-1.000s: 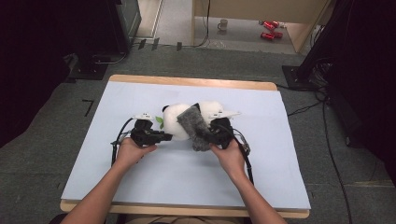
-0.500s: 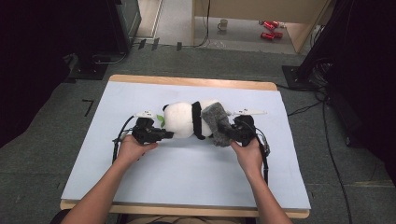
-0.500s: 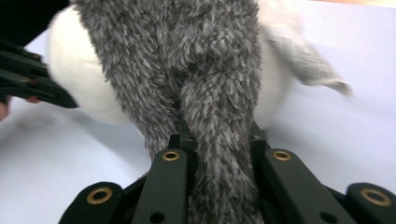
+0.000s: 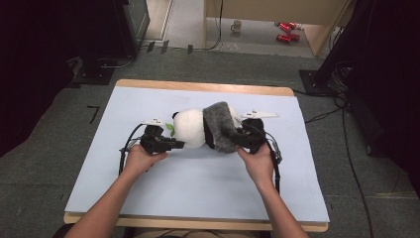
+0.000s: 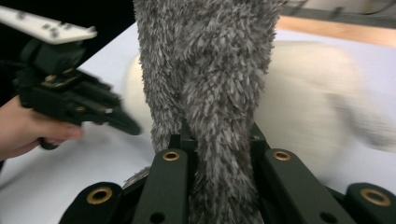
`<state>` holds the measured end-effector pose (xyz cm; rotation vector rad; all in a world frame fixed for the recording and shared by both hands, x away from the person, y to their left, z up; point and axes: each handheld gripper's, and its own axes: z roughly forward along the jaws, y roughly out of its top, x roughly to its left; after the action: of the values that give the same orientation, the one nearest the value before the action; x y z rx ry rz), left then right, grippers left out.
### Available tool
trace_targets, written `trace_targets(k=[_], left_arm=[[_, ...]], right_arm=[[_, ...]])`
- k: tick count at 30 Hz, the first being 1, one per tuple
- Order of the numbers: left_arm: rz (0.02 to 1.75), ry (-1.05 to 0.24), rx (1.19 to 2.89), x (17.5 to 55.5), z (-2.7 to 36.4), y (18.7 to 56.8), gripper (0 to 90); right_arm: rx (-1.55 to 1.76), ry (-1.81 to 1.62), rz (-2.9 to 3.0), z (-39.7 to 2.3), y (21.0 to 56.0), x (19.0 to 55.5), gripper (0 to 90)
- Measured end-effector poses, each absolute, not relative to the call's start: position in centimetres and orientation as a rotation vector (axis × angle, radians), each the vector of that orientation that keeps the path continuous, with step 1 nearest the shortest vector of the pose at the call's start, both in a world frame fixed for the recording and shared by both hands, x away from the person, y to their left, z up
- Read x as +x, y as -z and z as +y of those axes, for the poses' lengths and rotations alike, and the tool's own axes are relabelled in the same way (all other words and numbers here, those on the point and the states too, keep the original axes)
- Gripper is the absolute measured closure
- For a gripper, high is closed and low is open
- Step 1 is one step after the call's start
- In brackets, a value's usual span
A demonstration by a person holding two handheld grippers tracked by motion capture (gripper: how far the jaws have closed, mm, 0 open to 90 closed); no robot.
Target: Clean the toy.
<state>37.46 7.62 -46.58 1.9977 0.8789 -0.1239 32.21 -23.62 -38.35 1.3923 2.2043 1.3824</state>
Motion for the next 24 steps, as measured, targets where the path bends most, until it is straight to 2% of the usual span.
trace_targets(k=[12, 24], left_arm=[[0.905, 0.125, 1.956, 35.7, 7.1, 46.3, 76.4], [0.947, 0.131, 1.969, 36.4, 8.5, 46.8, 76.4]], right_arm=[[1.262, -1.395, 2.401, -16.7, 40.9, 32.7, 77.7], [1.323, -1.274, 2.382, -19.2, 41.8, 33.7, 77.7]])
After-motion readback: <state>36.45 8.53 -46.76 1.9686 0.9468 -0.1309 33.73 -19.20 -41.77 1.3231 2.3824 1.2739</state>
